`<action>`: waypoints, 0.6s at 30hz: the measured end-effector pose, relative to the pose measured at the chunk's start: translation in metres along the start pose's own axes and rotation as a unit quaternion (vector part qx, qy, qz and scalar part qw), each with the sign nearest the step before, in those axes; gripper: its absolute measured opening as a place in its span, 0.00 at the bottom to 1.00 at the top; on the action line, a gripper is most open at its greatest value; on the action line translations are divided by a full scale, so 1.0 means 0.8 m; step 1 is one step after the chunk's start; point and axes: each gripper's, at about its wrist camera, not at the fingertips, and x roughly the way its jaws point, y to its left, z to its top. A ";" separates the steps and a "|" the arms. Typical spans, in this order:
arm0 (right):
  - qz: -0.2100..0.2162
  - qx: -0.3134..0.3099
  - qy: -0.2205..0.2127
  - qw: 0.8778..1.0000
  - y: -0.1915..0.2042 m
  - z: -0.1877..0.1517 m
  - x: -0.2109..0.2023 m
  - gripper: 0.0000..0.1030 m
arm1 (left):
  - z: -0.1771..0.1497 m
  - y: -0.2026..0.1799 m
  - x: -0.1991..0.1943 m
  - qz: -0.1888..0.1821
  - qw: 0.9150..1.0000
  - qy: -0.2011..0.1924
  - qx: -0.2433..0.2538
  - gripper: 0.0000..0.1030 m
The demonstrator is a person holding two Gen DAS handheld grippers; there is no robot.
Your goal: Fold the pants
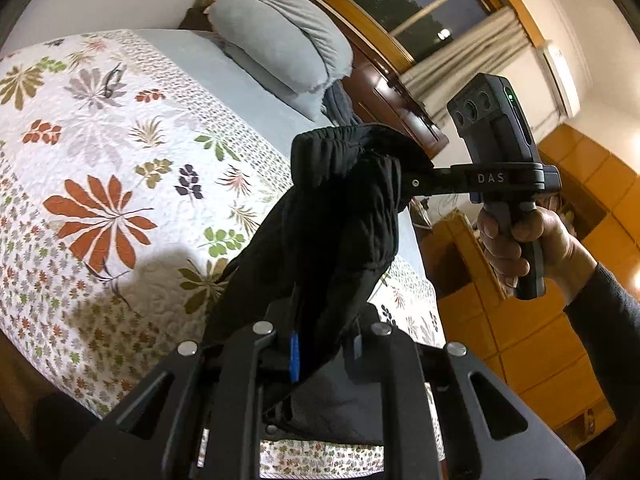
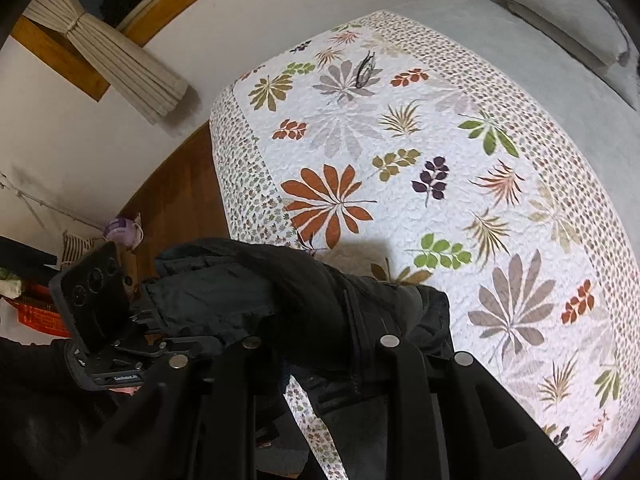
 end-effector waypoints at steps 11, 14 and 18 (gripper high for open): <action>0.001 -0.011 -0.050 0.999 -0.035 -0.079 -0.030 0.22 | -0.034 -0.056 0.028 -0.002 0.998 0.033 0.048 0.13; -0.001 -0.019 -0.061 0.998 -0.044 -0.101 -0.035 0.22 | -0.046 -0.071 0.038 -0.005 0.997 0.046 0.060 0.13; -0.008 -0.046 -0.087 0.995 -0.055 -0.137 -0.047 0.22 | -0.062 -0.094 0.051 -0.007 0.995 0.060 0.082 0.13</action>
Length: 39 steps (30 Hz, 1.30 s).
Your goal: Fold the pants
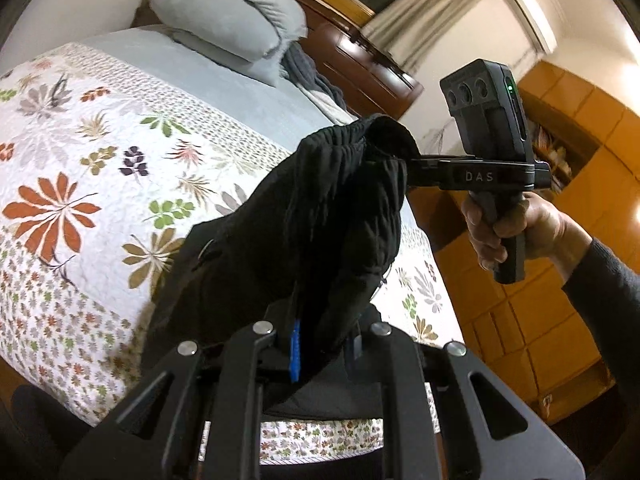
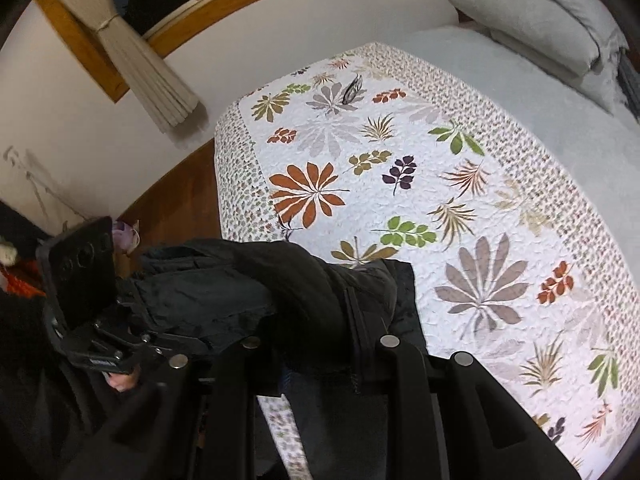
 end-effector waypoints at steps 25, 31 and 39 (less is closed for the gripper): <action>-0.050 -0.075 -0.004 0.996 -0.045 -0.137 -0.026 0.22 | -0.053 -0.075 0.106 0.016 0.991 0.107 0.082 0.13; -0.056 -0.089 0.001 0.994 -0.053 -0.155 -0.028 0.22 | -0.064 -0.091 0.121 0.024 0.987 0.120 0.101 0.13; -0.066 -0.094 0.008 0.993 -0.064 -0.188 -0.033 0.22 | -0.083 -0.110 0.147 0.023 0.982 0.143 0.120 0.13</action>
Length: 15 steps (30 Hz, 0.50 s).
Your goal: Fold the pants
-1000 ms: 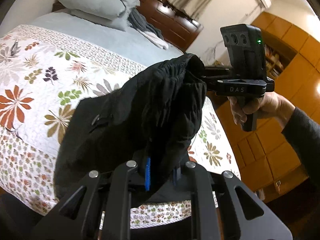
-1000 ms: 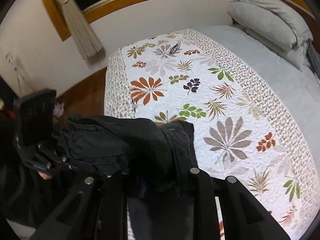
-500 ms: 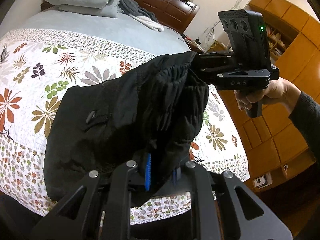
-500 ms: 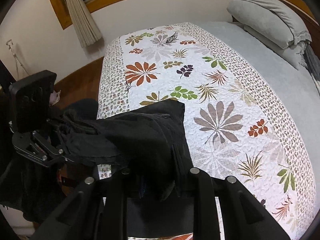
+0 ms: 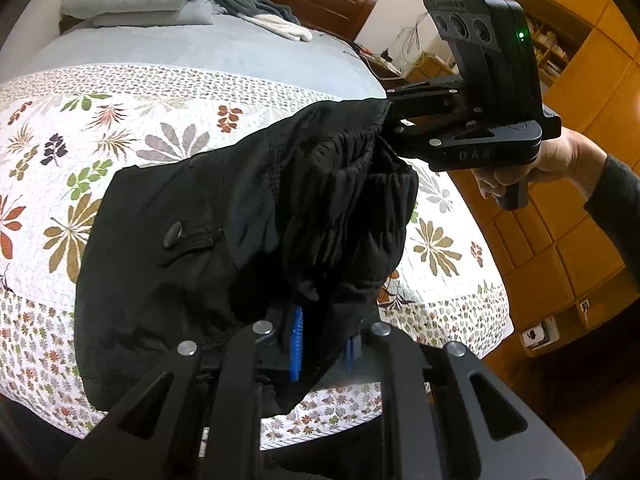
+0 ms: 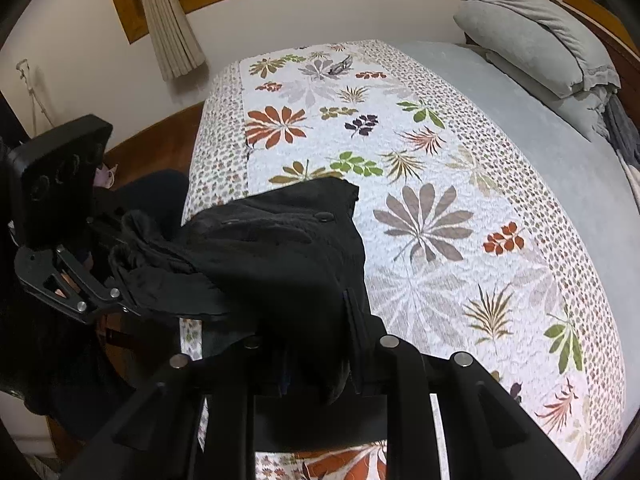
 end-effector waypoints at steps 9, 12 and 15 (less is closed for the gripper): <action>-0.012 -0.003 0.005 1.000 -0.005 -0.033 -0.001 0.22 | -0.007 -0.022 0.028 -0.002 1.000 0.022 0.017 0.13; -0.015 -0.005 0.008 1.000 -0.007 -0.043 0.000 0.22 | -0.009 -0.028 0.037 -0.003 0.999 0.028 0.023 0.13; -0.020 -0.010 0.012 1.000 -0.008 -0.051 -0.001 0.22 | -0.010 -0.032 0.042 -0.002 0.999 0.031 0.027 0.13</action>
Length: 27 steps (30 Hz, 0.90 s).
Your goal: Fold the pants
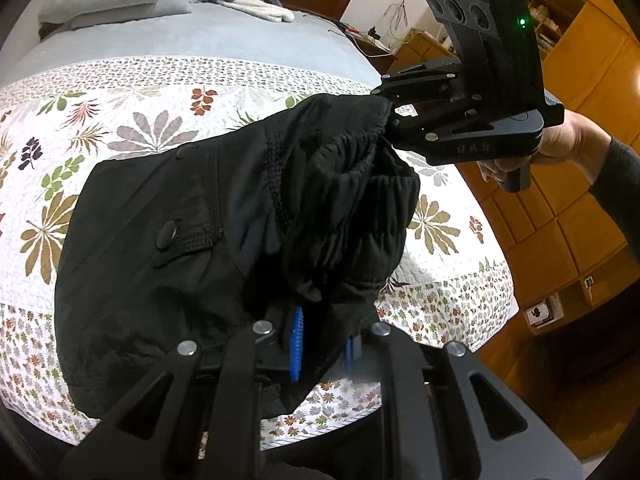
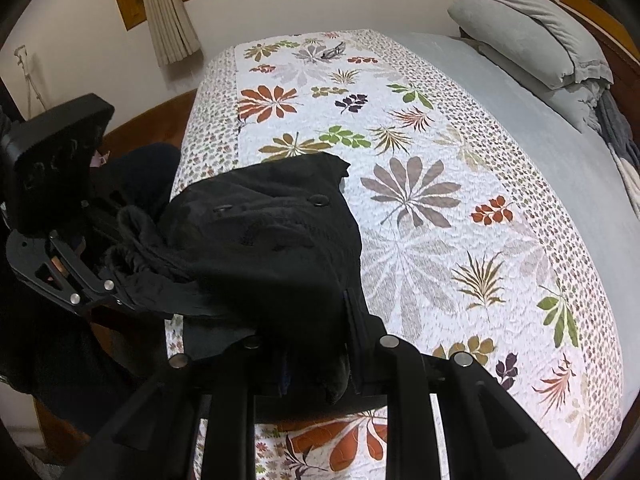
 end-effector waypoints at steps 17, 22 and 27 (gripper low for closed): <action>-0.019 -0.013 0.024 0.999 -0.007 -0.050 0.020 0.22 | -0.011 -0.023 0.059 0.016 0.999 0.038 0.025 0.13; -0.019 -0.013 0.031 0.999 -0.010 -0.066 0.032 0.22 | -0.016 -0.024 0.076 0.024 0.998 0.049 0.035 0.13; -0.019 -0.016 0.035 0.999 -0.012 -0.077 0.042 0.22 | -0.021 -0.025 0.092 0.033 0.997 0.061 0.043 0.13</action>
